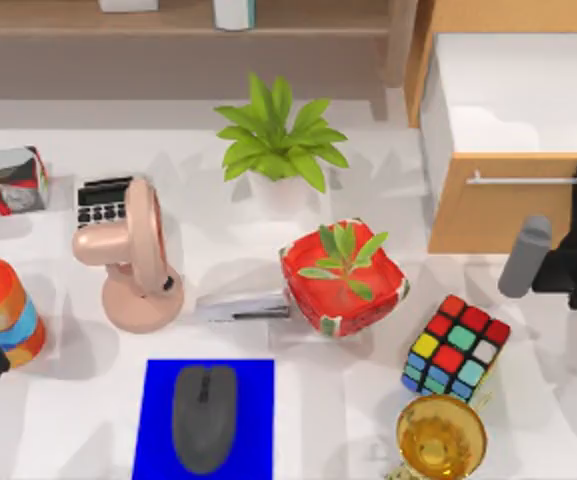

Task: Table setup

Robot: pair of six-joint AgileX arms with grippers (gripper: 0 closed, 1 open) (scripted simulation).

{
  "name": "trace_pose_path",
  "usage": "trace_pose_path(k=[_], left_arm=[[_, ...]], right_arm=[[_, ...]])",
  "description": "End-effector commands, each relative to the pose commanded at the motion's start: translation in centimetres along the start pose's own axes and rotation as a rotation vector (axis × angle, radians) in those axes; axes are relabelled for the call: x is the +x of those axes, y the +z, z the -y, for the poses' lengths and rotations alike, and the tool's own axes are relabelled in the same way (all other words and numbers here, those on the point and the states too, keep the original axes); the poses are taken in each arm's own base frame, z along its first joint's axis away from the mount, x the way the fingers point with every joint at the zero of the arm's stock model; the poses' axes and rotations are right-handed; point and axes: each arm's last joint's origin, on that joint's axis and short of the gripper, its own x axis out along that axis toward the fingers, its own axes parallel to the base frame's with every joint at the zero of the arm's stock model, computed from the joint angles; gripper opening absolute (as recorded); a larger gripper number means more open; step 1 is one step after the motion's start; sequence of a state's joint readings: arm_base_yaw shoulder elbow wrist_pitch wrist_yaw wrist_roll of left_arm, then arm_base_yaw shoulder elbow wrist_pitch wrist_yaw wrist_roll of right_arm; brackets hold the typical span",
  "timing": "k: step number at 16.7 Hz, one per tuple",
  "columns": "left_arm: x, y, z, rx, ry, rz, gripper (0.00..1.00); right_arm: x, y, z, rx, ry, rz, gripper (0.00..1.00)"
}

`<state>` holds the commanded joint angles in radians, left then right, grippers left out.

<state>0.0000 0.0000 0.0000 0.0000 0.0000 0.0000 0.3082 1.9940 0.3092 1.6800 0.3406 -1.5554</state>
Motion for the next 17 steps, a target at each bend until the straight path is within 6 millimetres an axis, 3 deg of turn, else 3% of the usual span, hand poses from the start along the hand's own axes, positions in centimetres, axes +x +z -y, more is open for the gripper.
trace_pose_path(k=[10, 17], left_arm=[[0.0, 0.0, 0.0, 0.0, 0.0, 0.0, 1.0], [0.0, 0.0, 0.0, 0.0, 0.0, 0.0, 1.0]], right_arm=[[0.0, 0.0, -0.1, 0.001, 0.008, 0.002, 0.0], [4.2, 0.1, -0.1, -0.001, 0.004, -0.004, 0.0]])
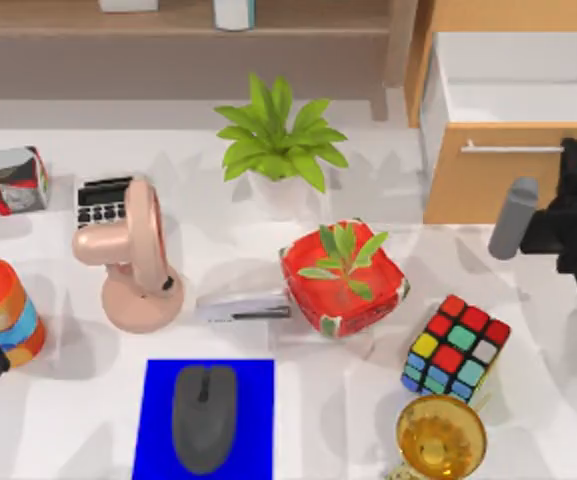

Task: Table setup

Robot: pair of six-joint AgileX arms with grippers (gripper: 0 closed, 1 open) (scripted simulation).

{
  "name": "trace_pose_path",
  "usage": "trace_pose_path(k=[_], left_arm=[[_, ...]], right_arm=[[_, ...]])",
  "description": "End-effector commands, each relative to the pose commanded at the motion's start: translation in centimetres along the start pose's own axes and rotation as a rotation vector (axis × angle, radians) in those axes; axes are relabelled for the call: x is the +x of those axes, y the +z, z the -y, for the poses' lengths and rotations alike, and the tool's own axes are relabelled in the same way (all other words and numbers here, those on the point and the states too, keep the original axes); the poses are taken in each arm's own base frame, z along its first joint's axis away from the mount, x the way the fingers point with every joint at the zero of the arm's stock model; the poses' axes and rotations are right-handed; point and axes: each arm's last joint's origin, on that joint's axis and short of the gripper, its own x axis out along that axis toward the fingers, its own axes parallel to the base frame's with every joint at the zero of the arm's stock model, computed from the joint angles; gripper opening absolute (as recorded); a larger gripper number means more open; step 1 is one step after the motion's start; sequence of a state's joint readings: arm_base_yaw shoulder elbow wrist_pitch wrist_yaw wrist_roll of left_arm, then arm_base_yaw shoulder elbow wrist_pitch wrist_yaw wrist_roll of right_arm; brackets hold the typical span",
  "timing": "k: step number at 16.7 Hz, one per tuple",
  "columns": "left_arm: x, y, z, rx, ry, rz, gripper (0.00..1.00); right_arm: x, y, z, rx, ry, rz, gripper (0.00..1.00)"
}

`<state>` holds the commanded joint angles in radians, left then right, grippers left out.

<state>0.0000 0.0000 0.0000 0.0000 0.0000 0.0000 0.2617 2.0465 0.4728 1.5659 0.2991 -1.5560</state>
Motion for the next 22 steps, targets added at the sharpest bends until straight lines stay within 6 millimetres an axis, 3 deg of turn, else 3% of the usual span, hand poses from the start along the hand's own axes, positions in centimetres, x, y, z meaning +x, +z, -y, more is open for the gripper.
trace_pose_path(k=[3, 10, 18, 22], left_arm=[[0.0, 0.0, 0.0, 0.0, 0.0, 0.0, 1.0], [0.0, 0.0, 0.0, 0.0, 0.0, 0.0, 1.0], [0.0, 0.0, 0.0, 0.0, 0.0, 0.0, 1.0], [0.0, 0.0, 0.0, 0.0, 0.0, 0.0, 1.0]], right_arm=[[1.9, 0.0, 0.1, 0.002, 0.0, 0.004, 0.0], [2.7, 0.1, -0.2, 0.002, 0.014, 0.005, 0.0], [8.1, 0.1, 0.0, 0.004, 0.006, 0.009, 0.0], [8.1, 0.3, 0.1, 0.007, 0.006, 0.011, 0.0]])
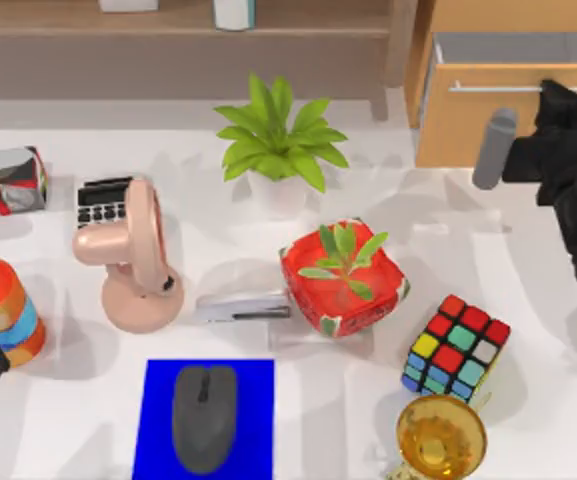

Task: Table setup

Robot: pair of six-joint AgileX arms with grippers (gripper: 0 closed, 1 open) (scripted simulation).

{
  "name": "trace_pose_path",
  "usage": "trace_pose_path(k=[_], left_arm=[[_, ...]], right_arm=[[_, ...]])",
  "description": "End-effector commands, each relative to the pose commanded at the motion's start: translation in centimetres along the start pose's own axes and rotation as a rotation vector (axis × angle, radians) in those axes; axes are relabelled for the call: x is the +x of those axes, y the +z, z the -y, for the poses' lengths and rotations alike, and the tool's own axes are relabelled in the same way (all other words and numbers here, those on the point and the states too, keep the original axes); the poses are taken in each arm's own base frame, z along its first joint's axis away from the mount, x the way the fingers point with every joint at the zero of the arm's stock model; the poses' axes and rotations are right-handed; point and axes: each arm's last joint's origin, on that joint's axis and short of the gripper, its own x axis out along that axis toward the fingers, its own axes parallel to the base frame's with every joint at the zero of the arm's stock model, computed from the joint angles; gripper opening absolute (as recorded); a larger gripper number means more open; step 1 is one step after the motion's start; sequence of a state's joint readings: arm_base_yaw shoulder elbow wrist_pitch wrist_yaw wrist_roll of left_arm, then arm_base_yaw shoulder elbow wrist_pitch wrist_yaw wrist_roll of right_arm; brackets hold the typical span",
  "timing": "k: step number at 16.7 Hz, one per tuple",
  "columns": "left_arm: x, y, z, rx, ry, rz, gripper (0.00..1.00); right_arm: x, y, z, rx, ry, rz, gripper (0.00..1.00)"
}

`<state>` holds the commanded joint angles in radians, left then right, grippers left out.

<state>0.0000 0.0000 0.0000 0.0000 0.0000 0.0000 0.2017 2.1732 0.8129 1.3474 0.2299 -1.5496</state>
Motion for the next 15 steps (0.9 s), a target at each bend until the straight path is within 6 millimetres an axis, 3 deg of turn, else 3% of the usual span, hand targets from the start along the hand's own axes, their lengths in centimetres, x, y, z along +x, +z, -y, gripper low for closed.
trace_pose_path(k=[3, 11, 15], left_arm=[[0.0, 0.0, 0.0, 0.0, 0.0, 0.0, 1.0], [0.0, 0.0, 0.0, 0.0, 0.0, 0.0, 1.0], [0.0, 0.0, 0.0, 0.0, 0.0, 0.0, 1.0]], right_arm=[[0.9, 0.0, -0.3, -0.005, 0.008, 0.002, 0.0], [5.8, 0.0, 0.4, 0.002, -0.015, -0.003, 0.0], [6.3, 0.0, 0.1, 0.0, 0.0, 0.0, 0.0]])
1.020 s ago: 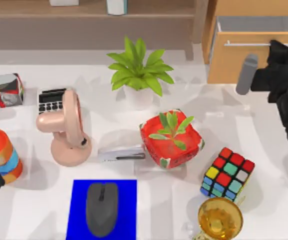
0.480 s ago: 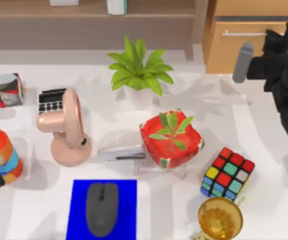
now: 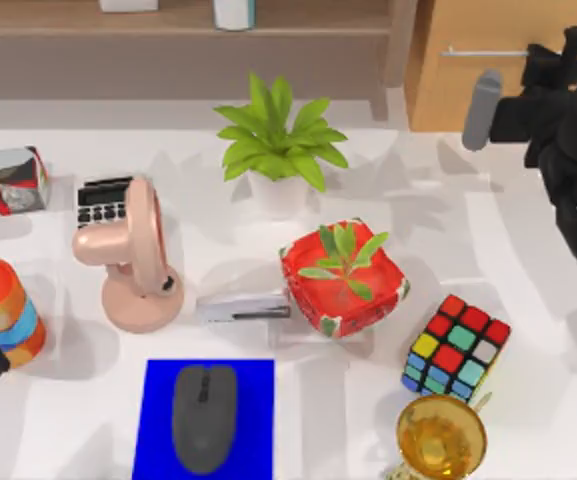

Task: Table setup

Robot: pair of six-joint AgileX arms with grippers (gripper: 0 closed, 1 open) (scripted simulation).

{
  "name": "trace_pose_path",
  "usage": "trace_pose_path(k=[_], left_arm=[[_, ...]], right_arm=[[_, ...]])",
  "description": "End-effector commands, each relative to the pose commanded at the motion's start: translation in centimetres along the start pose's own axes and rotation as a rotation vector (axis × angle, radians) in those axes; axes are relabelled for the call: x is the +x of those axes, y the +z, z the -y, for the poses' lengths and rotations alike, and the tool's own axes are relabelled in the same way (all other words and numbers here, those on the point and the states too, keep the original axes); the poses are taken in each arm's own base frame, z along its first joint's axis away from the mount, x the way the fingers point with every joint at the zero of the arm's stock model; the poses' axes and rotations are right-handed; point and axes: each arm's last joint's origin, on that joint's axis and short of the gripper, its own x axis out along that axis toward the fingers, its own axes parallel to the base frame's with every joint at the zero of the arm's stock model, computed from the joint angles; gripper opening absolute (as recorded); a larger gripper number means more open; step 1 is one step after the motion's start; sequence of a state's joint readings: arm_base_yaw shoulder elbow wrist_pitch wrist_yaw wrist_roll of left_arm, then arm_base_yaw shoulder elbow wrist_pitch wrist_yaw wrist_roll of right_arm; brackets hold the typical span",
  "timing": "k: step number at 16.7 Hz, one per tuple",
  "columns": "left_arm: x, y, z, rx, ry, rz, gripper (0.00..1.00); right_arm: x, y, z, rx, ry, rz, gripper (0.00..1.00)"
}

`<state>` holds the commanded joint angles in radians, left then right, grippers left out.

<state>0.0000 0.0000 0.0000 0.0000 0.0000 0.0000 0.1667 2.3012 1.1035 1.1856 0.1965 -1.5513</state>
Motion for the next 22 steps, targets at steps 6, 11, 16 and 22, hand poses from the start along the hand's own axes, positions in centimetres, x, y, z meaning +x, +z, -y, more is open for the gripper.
trace_pose_path(k=[6, 11, 16, 22], left_arm=[[0.0, 0.0, 0.0, 0.0, 0.0, 0.0, 1.0], [0.0, 0.0, 0.0, 0.0, 0.0, 0.0, 1.0], [0.0, 0.0, 0.0, 0.0, 0.0, 0.0, 1.0], [0.0, 0.0, 0.0, 0.0, 0.0, 0.0, 1.0]], right_arm=[[0.0, 0.0, 0.0, 0.0, 0.0, 0.0, 0.38], [0.0, 0.0, 0.0, 0.0, 0.0, 0.0, 0.75], [0.0, 0.0, 0.0, 0.0, 0.0, 0.0, 1.0], [0.0, 0.0, 0.0, 0.0, 0.0, 0.0, 1.0]])
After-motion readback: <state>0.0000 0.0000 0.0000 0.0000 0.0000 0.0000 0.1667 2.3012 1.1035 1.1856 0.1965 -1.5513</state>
